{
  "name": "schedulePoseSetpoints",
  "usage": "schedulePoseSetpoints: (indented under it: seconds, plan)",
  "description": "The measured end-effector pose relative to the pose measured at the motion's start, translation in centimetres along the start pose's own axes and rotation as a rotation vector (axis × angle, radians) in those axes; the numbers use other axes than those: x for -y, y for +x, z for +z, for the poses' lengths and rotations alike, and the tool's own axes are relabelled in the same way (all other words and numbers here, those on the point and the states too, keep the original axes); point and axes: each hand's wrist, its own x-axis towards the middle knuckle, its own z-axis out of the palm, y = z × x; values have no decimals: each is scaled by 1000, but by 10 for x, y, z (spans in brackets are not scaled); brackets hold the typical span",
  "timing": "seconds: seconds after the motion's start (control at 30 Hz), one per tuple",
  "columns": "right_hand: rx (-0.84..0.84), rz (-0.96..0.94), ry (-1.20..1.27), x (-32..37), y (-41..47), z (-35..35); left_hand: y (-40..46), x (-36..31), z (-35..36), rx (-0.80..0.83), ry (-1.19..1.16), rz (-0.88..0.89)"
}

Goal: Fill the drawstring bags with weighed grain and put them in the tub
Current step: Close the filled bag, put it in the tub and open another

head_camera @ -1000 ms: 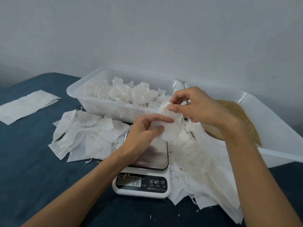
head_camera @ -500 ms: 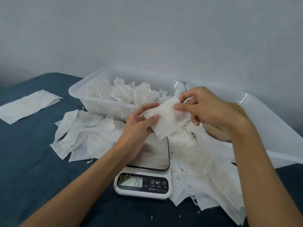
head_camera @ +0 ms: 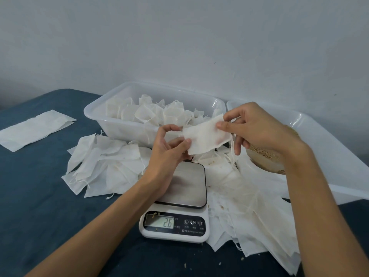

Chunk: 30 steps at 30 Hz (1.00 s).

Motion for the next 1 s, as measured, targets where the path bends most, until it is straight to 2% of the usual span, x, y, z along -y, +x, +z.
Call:
schedulePoseSetpoints:
  seconds: [0.2,0.33,0.53,0.77,1.0]
  plan:
    - [-35,17,34,1,1,0,-2,0,1,39,87,27]
    - [67,-80,33,4,-3,0,-3,-1,3,105,16,-17]
    - [222,-114,28,6,-8,-8,-1,-4,-1,157,-116,-133]
    - [202,-90,39,1,-11,-16,1,-2,-3,246,-182,-218]
    - [172,-61,39,-7,-11,-25,3,1,-4,194,-217,-275]
